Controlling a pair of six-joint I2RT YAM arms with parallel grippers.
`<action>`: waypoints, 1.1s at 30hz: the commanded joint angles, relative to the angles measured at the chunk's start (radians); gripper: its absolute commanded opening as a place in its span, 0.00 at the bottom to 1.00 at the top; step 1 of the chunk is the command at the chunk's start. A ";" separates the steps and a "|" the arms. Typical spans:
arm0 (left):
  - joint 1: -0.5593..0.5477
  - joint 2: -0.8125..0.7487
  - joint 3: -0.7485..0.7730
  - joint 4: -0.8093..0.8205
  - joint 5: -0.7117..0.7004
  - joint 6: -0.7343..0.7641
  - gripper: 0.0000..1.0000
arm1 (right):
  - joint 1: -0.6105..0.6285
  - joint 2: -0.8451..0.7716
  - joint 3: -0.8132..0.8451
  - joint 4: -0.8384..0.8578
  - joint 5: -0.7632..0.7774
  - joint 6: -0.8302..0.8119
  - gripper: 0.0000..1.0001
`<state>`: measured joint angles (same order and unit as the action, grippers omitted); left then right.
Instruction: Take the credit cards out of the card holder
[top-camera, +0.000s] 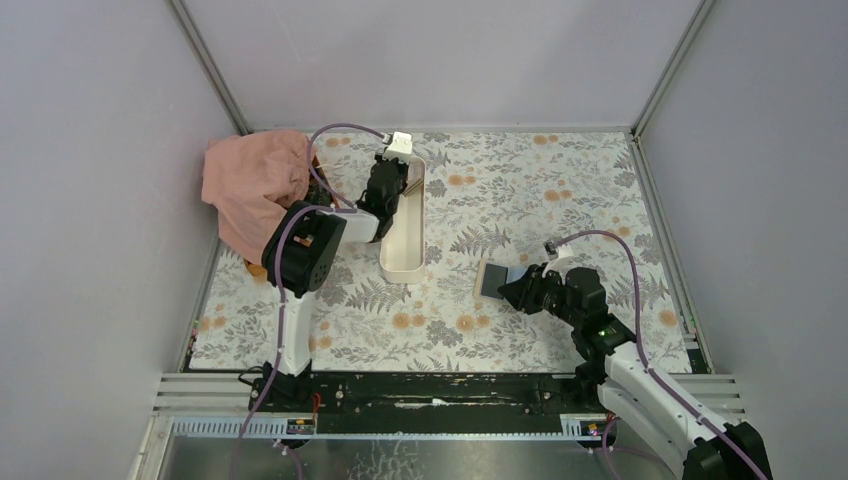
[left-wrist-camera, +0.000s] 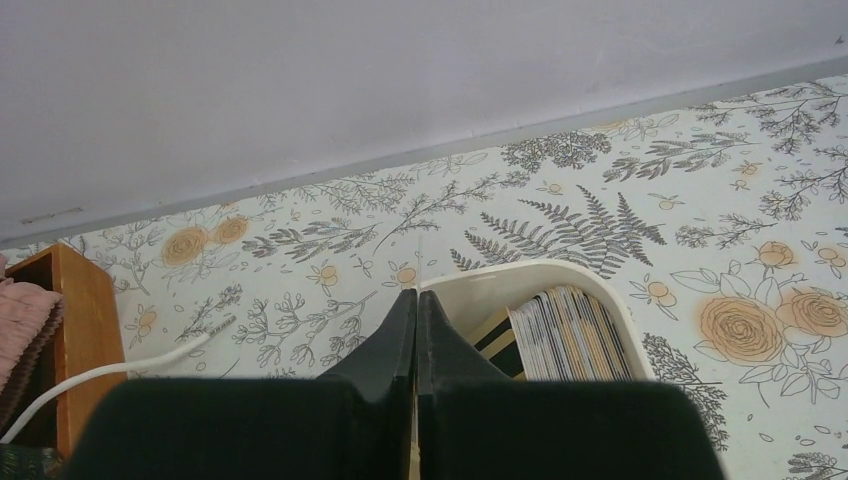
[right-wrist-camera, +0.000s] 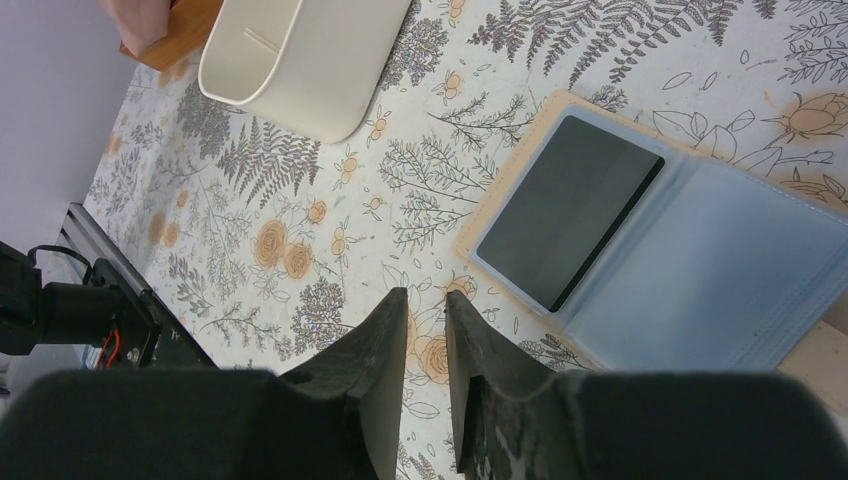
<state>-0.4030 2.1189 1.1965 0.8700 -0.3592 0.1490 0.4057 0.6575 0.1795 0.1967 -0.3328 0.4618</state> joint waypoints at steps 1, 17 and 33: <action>0.019 0.009 0.023 0.017 0.009 -0.021 0.00 | -0.004 0.013 0.038 0.071 -0.007 -0.020 0.27; 0.035 -0.006 0.044 -0.038 0.066 -0.094 0.40 | -0.004 0.031 0.037 0.081 -0.008 -0.018 0.27; -0.126 -0.251 -0.044 -0.158 0.161 -0.214 0.62 | -0.004 0.022 0.041 0.050 0.058 -0.004 0.27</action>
<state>-0.4828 1.9423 1.1999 0.7528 -0.2409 0.0216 0.4057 0.6777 0.1799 0.2226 -0.3298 0.4595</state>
